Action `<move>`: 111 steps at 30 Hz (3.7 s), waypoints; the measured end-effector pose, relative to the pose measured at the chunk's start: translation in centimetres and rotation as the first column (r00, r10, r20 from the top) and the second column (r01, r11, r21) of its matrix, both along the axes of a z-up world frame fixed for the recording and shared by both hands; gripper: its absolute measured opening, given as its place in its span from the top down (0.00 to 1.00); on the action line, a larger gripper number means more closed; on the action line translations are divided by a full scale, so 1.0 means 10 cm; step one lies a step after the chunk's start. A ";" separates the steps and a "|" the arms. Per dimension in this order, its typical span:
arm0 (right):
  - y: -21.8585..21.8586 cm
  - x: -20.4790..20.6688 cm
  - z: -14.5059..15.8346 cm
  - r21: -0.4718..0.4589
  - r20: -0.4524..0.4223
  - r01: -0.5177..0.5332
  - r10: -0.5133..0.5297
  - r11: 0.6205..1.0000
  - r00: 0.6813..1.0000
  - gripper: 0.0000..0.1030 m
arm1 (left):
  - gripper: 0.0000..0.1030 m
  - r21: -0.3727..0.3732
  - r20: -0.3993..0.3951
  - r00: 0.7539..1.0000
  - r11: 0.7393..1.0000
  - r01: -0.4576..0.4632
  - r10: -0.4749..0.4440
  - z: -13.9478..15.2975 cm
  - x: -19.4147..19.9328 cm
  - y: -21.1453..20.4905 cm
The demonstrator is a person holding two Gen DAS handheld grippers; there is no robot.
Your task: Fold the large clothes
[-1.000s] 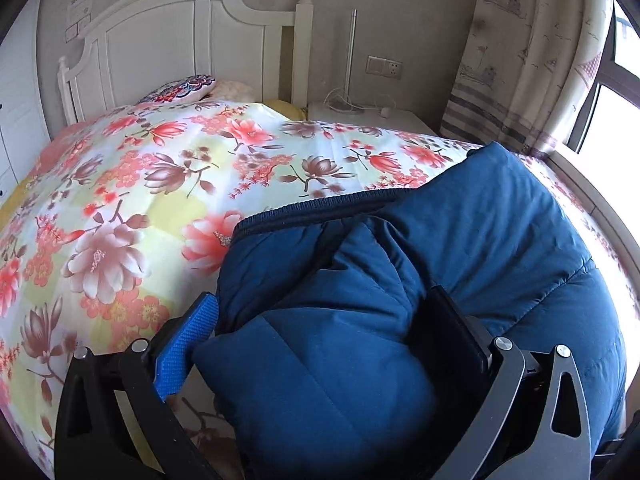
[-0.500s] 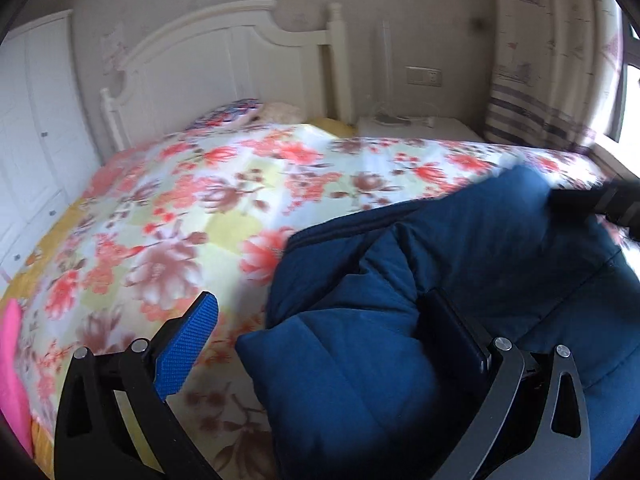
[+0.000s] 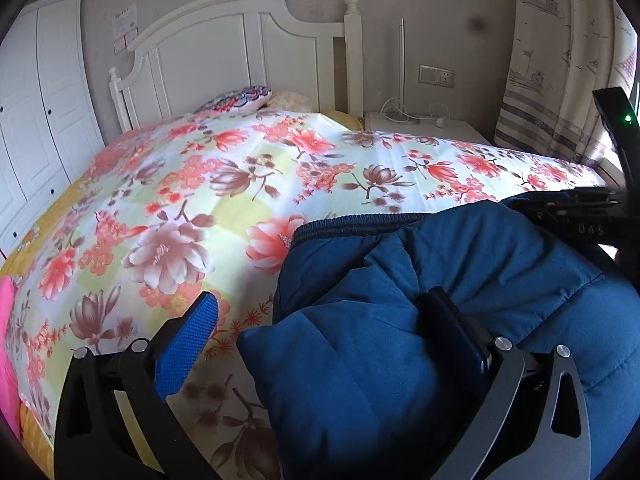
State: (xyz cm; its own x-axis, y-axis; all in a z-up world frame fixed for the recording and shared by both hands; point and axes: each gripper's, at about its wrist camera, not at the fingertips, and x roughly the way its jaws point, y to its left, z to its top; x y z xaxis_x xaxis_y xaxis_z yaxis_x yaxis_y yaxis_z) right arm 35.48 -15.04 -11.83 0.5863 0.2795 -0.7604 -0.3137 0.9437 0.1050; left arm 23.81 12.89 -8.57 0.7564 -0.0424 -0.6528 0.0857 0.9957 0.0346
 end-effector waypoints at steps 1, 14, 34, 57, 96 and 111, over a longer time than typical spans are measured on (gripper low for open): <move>0.00 0.02 0.01 0.004 -0.014 0.002 -0.002 1.000 1.000 0.55 | 0.04 -0.013 -0.007 1.000 1.000 0.003 -0.003 -0.01 0.01 0.02; 0.95 -0.16 0.11 -0.353 -0.011 -0.184 0.193 0.917 0.981 0.46 | 0.04 -0.017 -0.002 1.000 1.000 0.000 0.000 -0.01 -0.02 0.02; -0.42 -1.94 0.26 0.366 -0.026 -0.046 0.060 0.929 0.998 0.08 | 0.04 -0.468 -0.159 0.969 0.878 0.095 -0.190 -0.02 -0.75 0.76; -0.44 -2.38 -0.07 0.370 0.100 -0.129 0.098 0.920 0.990 0.49 | 0.43 -0.758 -0.003 0.903 0.590 0.278 -0.430 -0.34 -1.03 0.21; -0.36 -1.21 -0.02 -0.384 0.322 0.120 0.011 0.916 0.947 0.44 | 0.08 -0.515 0.150 0.988 0.850 0.112 -0.039 0.35 -0.16 -0.82; -0.77 -2.32 0.28 -0.072 0.269 0.048 -0.027 0.996 0.963 0.21 | 0.06 -0.130 0.145 0.989 0.990 0.049 -0.030 0.47 -0.65 -1.28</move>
